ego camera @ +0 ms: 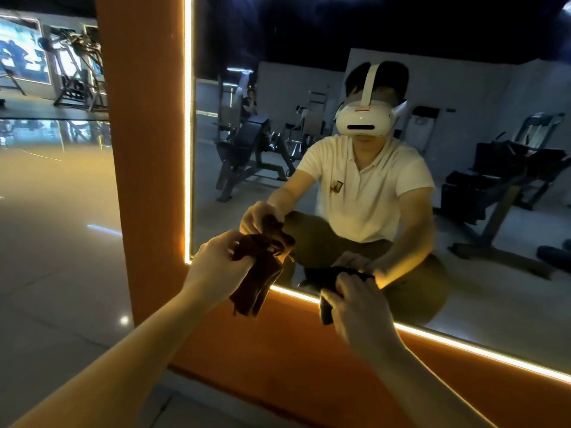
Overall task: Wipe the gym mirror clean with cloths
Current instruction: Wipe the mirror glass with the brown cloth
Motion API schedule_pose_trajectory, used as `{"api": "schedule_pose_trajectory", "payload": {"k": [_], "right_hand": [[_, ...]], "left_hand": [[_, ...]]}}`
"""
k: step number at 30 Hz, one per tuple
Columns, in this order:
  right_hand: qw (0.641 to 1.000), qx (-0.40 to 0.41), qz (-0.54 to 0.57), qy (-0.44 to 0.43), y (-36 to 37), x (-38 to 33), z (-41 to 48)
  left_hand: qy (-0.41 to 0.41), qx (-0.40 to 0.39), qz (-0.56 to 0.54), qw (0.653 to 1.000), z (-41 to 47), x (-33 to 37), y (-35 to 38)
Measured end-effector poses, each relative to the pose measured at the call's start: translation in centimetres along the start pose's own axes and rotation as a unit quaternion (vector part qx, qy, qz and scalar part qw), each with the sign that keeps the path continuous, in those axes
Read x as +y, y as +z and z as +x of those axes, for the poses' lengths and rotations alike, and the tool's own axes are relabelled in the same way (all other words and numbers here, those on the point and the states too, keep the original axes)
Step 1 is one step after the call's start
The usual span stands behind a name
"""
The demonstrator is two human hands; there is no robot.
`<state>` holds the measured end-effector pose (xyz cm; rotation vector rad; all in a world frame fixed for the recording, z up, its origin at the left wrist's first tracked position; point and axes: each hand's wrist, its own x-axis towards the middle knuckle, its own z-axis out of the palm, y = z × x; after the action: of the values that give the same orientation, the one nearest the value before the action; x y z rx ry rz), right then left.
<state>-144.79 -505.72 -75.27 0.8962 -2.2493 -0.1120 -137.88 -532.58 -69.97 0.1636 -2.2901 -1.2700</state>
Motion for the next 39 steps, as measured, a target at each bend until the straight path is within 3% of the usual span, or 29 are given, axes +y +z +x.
{"api": "schedule_pose_trajectory", "payload": {"k": [2,4,6,10,12,13,15,17,19,23,24,27,29,32,35,39], "right_hand": [[0.988,0.026,0.096,0.115,-2.3,0.9,-0.6],[0.921,0.031,0.291,0.256,-4.6,1.0,0.0],[0.771,0.01,0.532,0.35,-6.2,0.6,0.7],[0.495,-0.006,0.78,0.383,-7.7,0.6,0.9],[0.415,-0.004,0.839,0.353,-7.3,0.1,1.1],[0.397,-0.011,0.852,0.341,-7.0,-0.3,1.3],[0.401,-0.03,0.846,0.351,-7.1,-1.2,2.1],[0.465,-0.048,0.795,0.386,-7.9,-2.1,2.7],[0.486,-0.079,0.755,0.434,-8.4,-2.9,3.1],[0.435,-0.069,0.773,0.456,-9.7,-4.1,3.3],[0.453,-0.065,0.773,0.44,-9.8,-4.2,3.3],[0.603,-0.102,0.708,0.352,-9.9,-5.1,3.0],[0.643,-0.116,0.679,0.336,-9.8,-5.5,2.9],[0.649,-0.122,0.674,0.331,-9.9,-4.9,3.2],[0.642,-0.122,0.666,0.359,-9.5,-4.2,3.6],[0.57,-0.1,0.703,0.414,-9.0,-3.7,3.9]], "left_hand": [[-0.029,-0.073,-0.028,0.997,-0.3,0.8,-0.3],[-0.056,-0.153,-0.079,0.984,-0.5,1.4,-0.6],[-0.066,-0.24,-0.115,0.962,-1.5,2.4,-0.4],[-0.061,-0.299,-0.135,0.943,-3.4,4.7,0.8],[-0.015,-0.314,-0.151,0.937,-3.9,5.7,1.1],[0.008,-0.328,-0.154,0.932,-4.1,6.1,1.2],[0.038,-0.342,-0.156,0.926,-4.5,6.2,1.5],[0.058,-0.329,-0.168,0.927,-4.9,6.2,1.7],[0.061,-0.299,-0.18,0.935,-5.2,6.2,1.9],[0.012,-0.198,-0.197,0.96,-4.9,5.6,2.5],[0.01,-0.166,-0.188,0.968,-4.9,5.3,2.7],[0.029,-0.085,-0.14,0.986,-4.6,4.8,3.1],[0.041,-0.092,-0.139,0.985,-4.8,4.8,2.6],[-0.019,-0.163,-0.18,0.97,-3.9,4.2,1.4],[-0.189,-0.12,-0.272,0.936,-2.1,3.4,0.3],[-0.122,-0.04,-0.245,0.961,-2.5,3.0,0.1]]}}
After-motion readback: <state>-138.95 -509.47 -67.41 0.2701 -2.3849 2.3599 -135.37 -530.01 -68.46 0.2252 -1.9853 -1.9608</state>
